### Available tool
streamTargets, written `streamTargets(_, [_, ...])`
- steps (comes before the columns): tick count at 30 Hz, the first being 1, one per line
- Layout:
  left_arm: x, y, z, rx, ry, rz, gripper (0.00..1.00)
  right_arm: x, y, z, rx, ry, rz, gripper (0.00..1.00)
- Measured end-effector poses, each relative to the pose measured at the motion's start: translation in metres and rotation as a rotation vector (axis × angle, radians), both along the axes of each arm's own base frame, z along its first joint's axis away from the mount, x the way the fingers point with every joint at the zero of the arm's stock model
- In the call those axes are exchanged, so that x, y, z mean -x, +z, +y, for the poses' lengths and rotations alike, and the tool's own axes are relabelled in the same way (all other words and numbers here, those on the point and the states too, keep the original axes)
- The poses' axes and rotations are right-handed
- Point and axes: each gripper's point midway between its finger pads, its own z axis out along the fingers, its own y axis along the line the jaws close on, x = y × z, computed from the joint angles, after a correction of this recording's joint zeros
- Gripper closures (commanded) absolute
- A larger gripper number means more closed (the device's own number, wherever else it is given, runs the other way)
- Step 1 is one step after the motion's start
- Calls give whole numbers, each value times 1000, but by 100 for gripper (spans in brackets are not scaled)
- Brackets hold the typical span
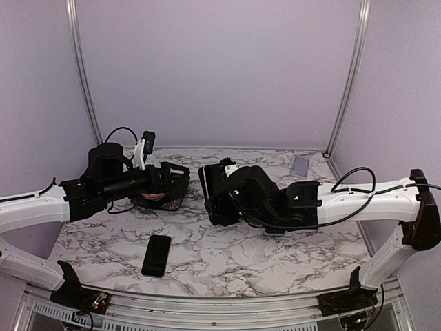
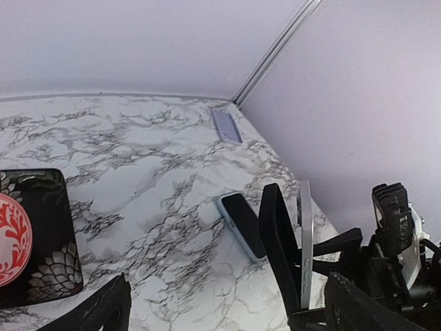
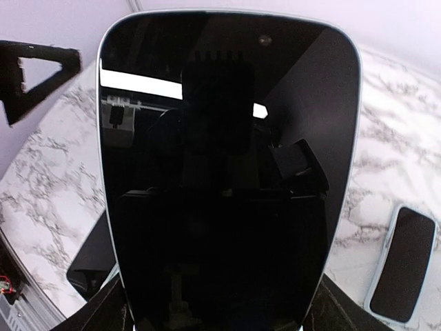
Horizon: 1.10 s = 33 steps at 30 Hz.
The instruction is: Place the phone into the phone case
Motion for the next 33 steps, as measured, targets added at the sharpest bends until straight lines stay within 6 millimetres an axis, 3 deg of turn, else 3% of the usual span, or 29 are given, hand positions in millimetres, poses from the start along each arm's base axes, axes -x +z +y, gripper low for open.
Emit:
streamTargets(3, [2,26,-8,95,-36,-51,1,-3,31,9,-65,25,-91,100])
streamTargets(5, [3,32,-14,125,-63,-57,1,-5,44,15,-90,40,-141,100])
streamTargets(13, [15,44,-34,170,-169,-85,5,-10,60,27,-82,71,-212,100])
streamTargets(20, [13,48,-46,184,-173,-101,45,-9,63,37,-82,93,-229,100])
streamTargets(28, [11,42,-53,154,-138,-121,55,-7,62,39,-70,101,-231,100])
streamTargets(29, [10,43,-55,153,-134,-126,61,-7,61,41,-68,100,-230,100])
streamTargets(31, [10,43,-57,148,-126,-137,86,-8,60,43,-67,100,-230,100])
streamTargets(33, [8,41,-58,140,-113,-138,100,-9,58,43,-60,96,-230,100])
